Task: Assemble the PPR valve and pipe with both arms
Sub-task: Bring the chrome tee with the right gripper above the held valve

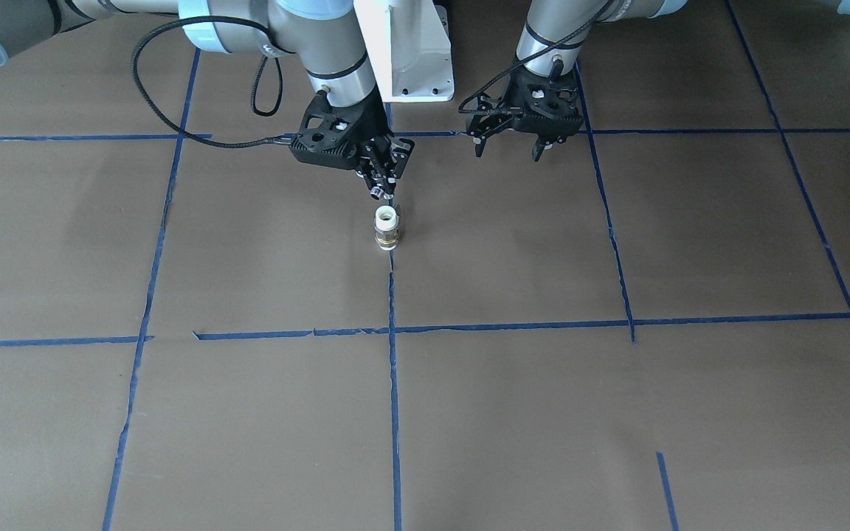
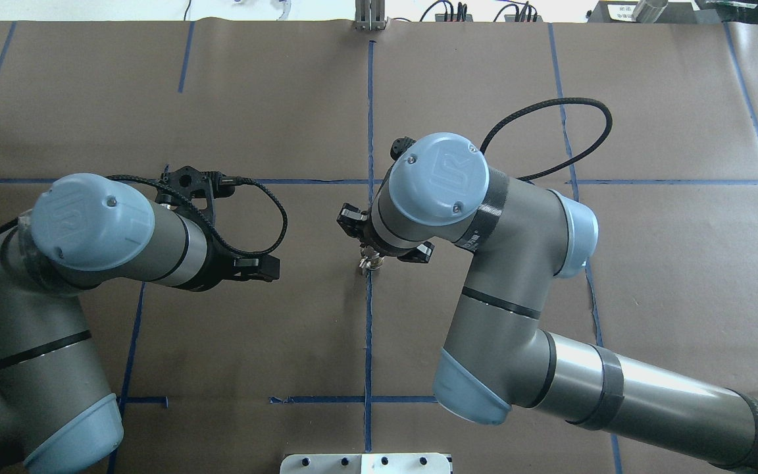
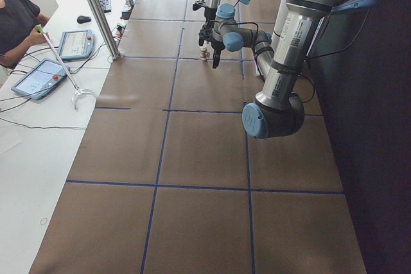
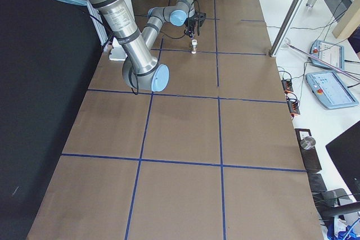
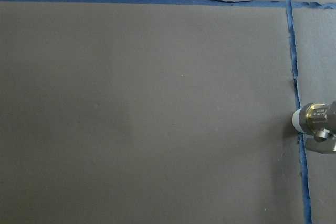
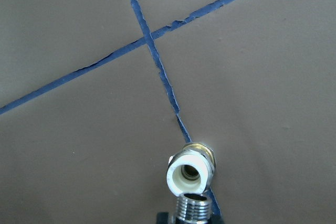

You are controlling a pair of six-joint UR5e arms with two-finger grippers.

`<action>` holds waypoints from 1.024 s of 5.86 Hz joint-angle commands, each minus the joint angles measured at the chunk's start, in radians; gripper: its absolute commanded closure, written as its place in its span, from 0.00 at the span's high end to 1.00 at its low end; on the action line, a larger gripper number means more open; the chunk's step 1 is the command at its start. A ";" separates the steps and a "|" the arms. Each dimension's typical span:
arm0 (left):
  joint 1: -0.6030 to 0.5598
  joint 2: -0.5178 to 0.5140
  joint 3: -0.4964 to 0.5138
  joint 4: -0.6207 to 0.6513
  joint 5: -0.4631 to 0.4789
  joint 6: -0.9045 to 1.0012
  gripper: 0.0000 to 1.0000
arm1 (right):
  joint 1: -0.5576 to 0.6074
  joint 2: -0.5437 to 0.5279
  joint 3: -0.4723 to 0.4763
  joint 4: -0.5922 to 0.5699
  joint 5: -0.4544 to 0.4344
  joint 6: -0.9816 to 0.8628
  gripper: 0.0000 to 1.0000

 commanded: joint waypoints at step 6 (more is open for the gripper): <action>0.009 -0.002 0.000 0.000 0.003 -0.014 0.99 | -0.009 0.036 -0.045 -0.050 -0.066 0.005 0.00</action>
